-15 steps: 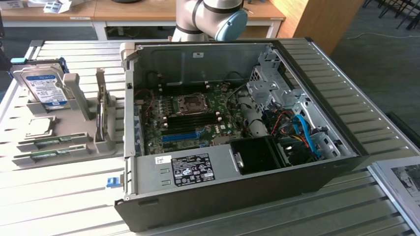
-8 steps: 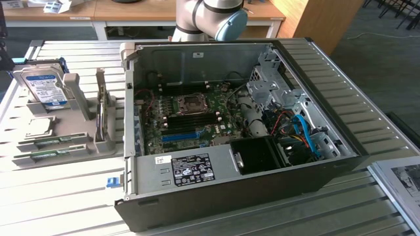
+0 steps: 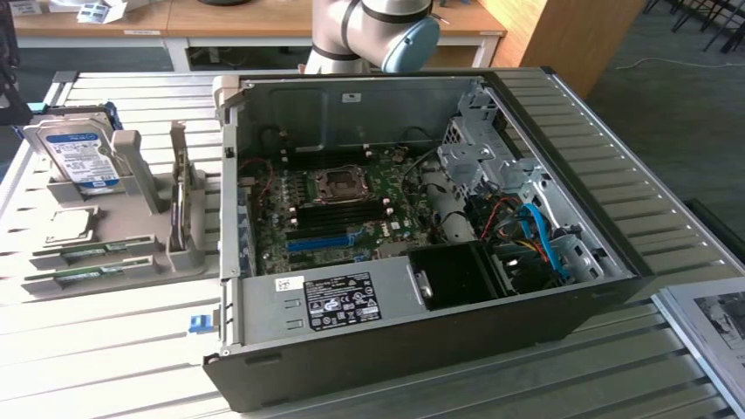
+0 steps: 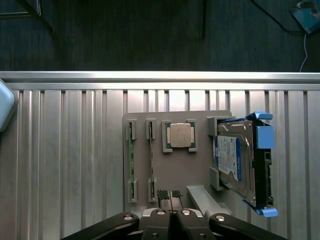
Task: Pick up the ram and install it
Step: 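Pick up the ram and move it above insertion slot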
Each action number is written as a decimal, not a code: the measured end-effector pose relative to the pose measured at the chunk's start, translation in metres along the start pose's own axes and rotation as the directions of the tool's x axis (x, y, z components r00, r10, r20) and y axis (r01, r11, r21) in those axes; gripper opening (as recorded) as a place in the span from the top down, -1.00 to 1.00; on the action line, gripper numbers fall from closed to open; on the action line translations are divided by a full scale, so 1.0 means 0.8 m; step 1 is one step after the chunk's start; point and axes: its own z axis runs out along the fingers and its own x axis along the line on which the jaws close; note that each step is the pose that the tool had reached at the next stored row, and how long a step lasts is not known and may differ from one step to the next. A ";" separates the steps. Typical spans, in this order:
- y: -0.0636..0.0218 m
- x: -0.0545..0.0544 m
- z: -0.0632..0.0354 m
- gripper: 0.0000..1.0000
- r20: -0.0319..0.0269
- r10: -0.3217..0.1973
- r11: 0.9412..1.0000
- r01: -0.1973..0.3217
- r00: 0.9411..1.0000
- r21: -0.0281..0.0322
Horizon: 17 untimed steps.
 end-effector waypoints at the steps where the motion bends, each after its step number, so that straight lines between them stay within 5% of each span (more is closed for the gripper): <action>1: 0.000 0.000 0.000 0.80 0.000 0.000 1.000 0.000 1.000 0.000; 17: 0.000 0.000 0.007 0.80 0.000 0.000 1.000 0.000 1.000 0.000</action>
